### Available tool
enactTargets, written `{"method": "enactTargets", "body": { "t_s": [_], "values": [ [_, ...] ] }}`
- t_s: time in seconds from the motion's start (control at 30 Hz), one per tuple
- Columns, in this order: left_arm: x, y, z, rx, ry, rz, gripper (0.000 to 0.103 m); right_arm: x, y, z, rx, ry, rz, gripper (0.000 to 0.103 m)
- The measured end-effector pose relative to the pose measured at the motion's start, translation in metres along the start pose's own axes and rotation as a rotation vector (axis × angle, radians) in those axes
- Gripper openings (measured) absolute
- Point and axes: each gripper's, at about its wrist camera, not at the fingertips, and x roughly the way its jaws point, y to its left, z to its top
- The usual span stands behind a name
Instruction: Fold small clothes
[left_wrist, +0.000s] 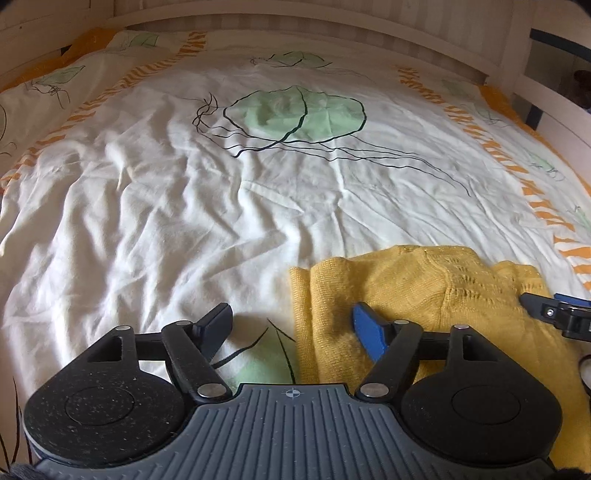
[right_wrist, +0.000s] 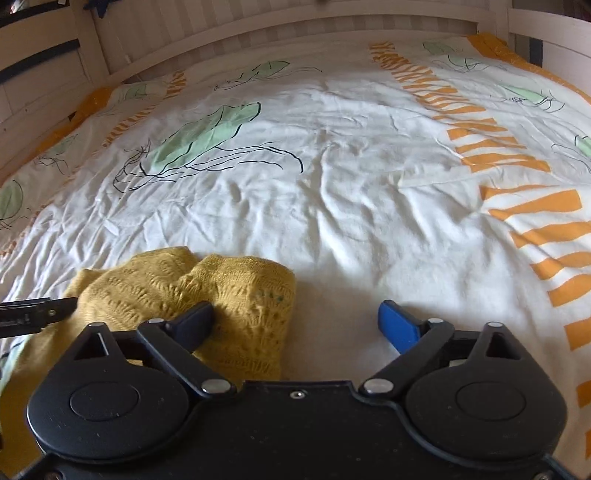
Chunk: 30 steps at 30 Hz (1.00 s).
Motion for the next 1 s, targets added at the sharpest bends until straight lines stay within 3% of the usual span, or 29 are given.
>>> {"method": "enactTargets", "body": {
  "t_s": [0.13,0.23,0.27,0.37,0.6,0.73,0.87,1.0],
  "values": [
    [-0.003,0.001,0.002,-0.002,0.009,-0.003,0.077,-0.001,0.001,0.004,-0.016,0.001,-0.007,0.099],
    [-0.01,0.003,0.005,-0.005,0.028,-0.014,0.087,-0.01,-0.002,0.005,-0.009,-0.011,-0.002,0.102],
    [-0.015,0.004,0.004,-0.006,0.023,-0.012,0.094,-0.015,-0.003,0.006,-0.004,-0.021,0.0,0.102],
    [-0.036,0.004,0.0,0.001,-0.018,0.011,0.102,-0.037,-0.004,0.006,0.009,-0.063,0.009,0.102],
    [-0.092,-0.005,-0.014,-0.025,-0.085,0.012,0.103,-0.096,0.009,-0.004,-0.002,-0.108,0.026,0.103],
    [-0.115,-0.016,-0.025,-0.022,-0.074,-0.005,0.103,-0.123,0.019,-0.018,0.01,-0.091,0.074,0.103],
    [-0.133,-0.027,-0.039,-0.012,-0.042,-0.076,0.103,-0.14,0.031,-0.034,-0.005,-0.047,0.078,0.103],
    [-0.153,-0.042,-0.053,0.025,-0.041,-0.066,0.102,-0.158,0.038,-0.05,-0.016,-0.034,0.079,0.103]
  ]
}}
